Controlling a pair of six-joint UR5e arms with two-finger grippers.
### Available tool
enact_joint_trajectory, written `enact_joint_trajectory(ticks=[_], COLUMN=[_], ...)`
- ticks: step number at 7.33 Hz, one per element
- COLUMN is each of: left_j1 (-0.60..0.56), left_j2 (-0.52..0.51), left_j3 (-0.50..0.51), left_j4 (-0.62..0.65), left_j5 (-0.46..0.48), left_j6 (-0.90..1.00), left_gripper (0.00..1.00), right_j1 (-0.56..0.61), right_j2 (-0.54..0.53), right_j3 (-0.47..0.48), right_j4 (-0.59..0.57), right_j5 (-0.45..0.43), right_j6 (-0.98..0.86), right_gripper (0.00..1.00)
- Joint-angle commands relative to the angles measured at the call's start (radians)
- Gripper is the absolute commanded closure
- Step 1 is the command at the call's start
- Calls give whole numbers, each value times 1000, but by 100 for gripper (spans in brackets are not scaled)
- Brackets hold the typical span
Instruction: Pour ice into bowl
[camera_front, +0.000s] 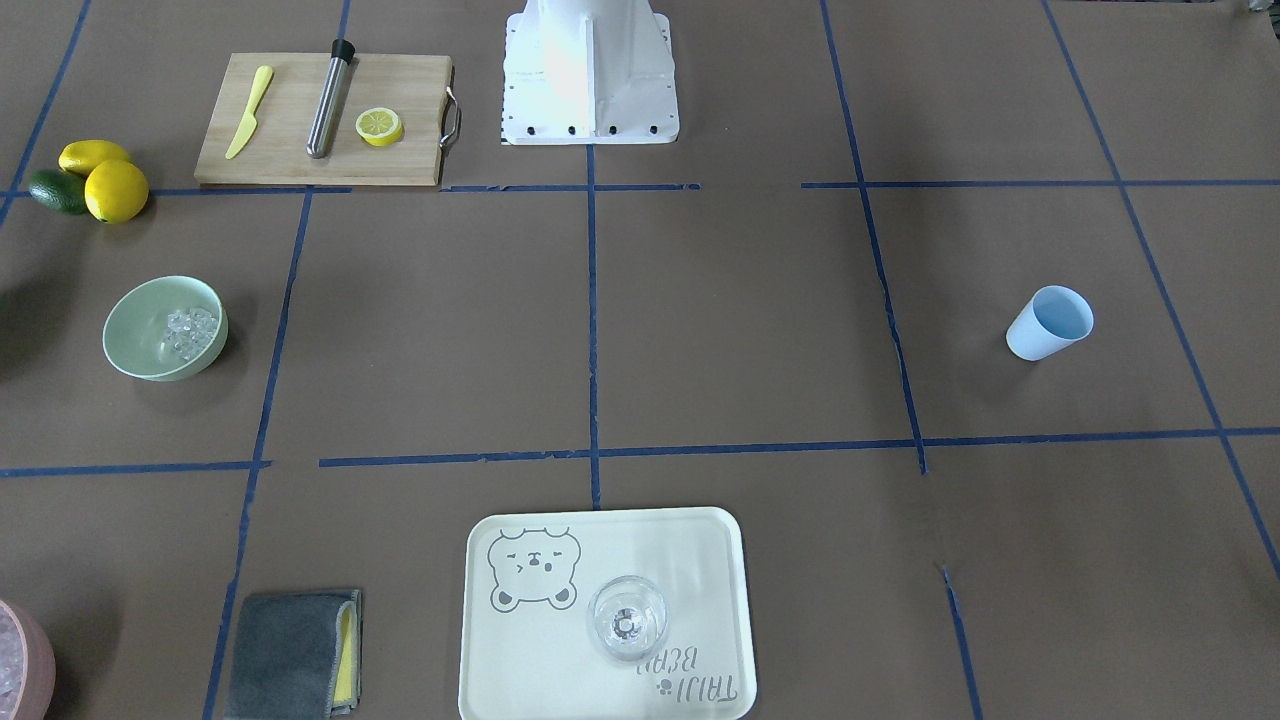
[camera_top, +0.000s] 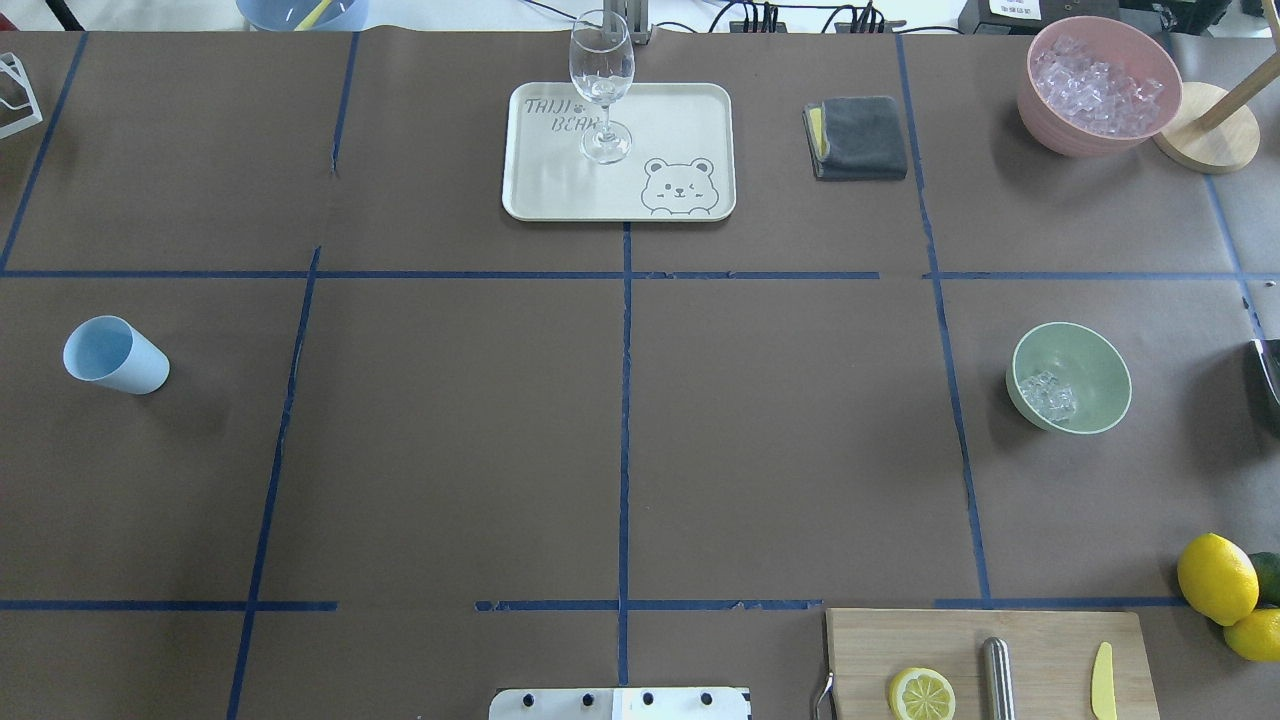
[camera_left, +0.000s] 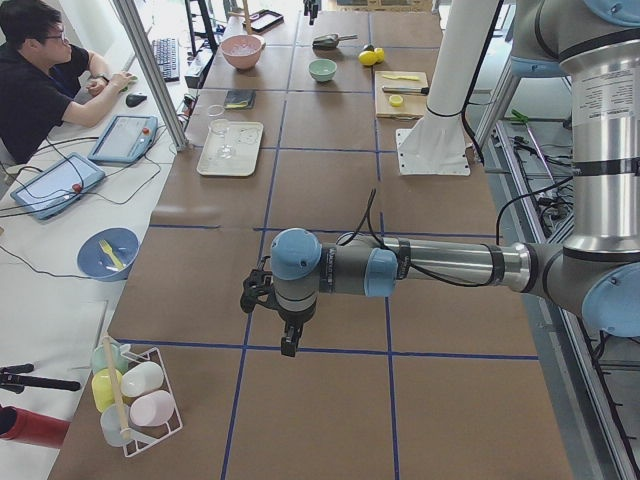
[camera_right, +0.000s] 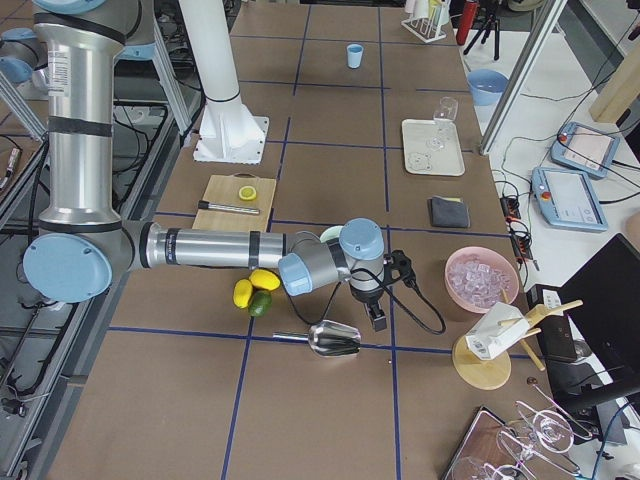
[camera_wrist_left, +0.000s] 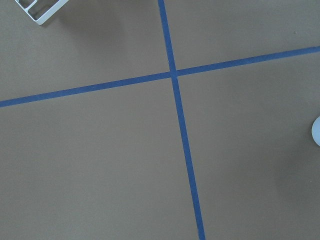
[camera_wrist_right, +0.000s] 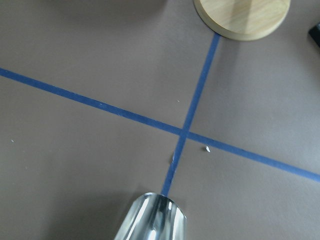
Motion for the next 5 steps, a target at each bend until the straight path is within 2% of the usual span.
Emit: enact_joint_trajectory(ticks=[1, 3, 5], left_j1=[-1, 0, -1], left_j2=[0, 0, 6], left_j3=[0, 2, 11], left_j4=[0, 3, 9], left_j5=[-2, -6, -5], left_j6=[2, 3, 3], left_gripper=[0, 0, 0], right_j1=[46, 46, 49], right_j2=[-24, -51, -58], right_j3=[24, 16, 27], right_j4=[-173, -174, -186], right_j5=[14, 118, 124], right_j6=[-21, -12, -25], right_gripper=[0, 0, 0])
